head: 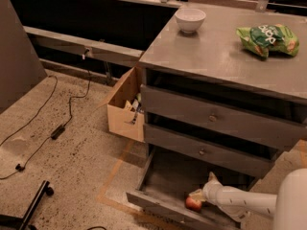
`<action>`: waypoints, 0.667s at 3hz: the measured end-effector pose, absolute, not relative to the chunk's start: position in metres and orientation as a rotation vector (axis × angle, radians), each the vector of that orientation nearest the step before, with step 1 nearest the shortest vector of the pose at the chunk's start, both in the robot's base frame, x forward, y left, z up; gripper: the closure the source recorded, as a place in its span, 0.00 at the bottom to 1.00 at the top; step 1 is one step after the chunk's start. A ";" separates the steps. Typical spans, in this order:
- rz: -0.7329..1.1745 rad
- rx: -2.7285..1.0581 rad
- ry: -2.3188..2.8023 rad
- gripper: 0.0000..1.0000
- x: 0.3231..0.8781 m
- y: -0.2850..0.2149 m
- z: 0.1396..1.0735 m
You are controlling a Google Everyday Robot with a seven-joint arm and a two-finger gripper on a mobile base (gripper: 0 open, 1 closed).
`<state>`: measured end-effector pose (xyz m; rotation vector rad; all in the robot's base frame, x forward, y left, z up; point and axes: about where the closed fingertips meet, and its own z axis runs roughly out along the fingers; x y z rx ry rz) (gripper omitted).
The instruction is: Place apple into bottom drawer
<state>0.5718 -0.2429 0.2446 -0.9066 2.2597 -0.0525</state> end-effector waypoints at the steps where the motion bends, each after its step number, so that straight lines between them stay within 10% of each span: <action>1: -0.054 -0.811 2.268 0.41 0.552 -0.274 0.286; 2: 0.045 -0.837 2.202 0.65 0.526 -0.281 0.333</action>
Offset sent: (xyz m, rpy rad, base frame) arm -0.1521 -0.1178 0.1688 0.2789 -0.1156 -0.0034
